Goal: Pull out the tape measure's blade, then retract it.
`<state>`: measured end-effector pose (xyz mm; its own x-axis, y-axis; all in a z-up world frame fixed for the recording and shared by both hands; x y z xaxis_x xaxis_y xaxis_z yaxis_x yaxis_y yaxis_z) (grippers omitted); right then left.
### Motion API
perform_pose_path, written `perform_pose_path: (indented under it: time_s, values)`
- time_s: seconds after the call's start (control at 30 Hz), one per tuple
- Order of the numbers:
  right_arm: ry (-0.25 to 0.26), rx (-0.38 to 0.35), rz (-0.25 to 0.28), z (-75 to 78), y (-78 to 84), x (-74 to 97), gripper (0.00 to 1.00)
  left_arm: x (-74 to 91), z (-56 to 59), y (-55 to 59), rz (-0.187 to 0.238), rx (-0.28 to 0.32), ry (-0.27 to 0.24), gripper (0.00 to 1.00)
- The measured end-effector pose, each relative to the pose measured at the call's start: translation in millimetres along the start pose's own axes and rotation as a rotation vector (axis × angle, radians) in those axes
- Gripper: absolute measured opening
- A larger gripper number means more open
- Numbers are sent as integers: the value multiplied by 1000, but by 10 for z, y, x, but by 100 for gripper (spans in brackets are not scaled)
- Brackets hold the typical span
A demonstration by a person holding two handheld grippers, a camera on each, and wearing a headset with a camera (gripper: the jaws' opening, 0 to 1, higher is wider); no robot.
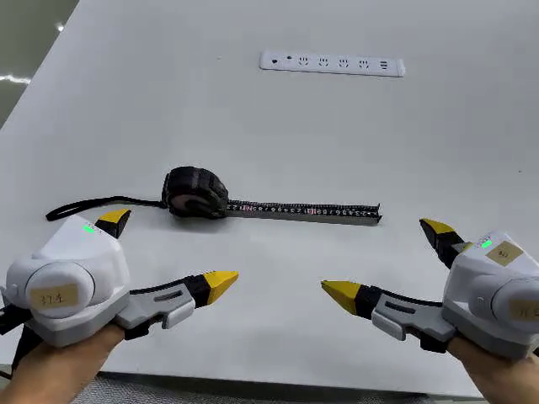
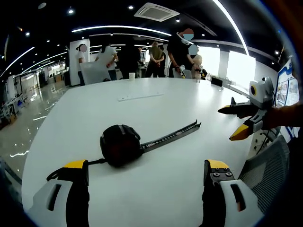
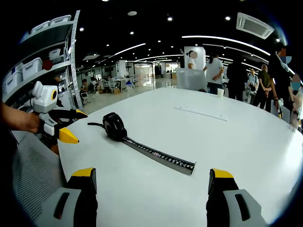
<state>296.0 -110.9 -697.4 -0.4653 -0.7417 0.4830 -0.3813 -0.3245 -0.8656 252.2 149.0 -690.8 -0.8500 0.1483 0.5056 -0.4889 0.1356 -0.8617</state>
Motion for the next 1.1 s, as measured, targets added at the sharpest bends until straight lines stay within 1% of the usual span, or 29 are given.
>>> perform_pose_path:
  time_s: [0.13, 0.27, 0.5, 0.63, 0.83, 1.1]
  values:
    - [-3, -6, 0, -8, 6, -2, 99, -19, -3, 3, -1, -1, -7, 99]
    - [-2, -5, 0, 5, 8, -6, 99, -32, -8, 12, -5, 18, -18, 99]
    - [-5, -6, -5, 15, 18, -13, 99, -54, -4, 3, -10, 29, -31, 99]
    - [-15, -9, -8, 7, 25, -15, 99, -66, 0, 0, -14, 37, -35, 99]
    - [-38, -11, -19, 8, 42, -20, 99, -88, 8, -5, -21, 31, -39, 98]
    - [-60, -6, -30, 73, 38, -43, 99, -132, 12, -26, -31, 33, -49, 96]
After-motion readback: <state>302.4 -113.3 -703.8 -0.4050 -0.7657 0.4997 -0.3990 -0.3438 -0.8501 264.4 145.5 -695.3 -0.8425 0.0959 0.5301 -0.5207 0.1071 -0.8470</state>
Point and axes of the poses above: the centre of the closed fingertips' face, and the gripper's own axes: x roughly backward along the fingers, z roughly to its right, y roughly out of its underside, the point moved 5 cm from there along x, roughly backward along the fingers, and after that the axes turned 9 degrees about -y, right-handed, at the moved point
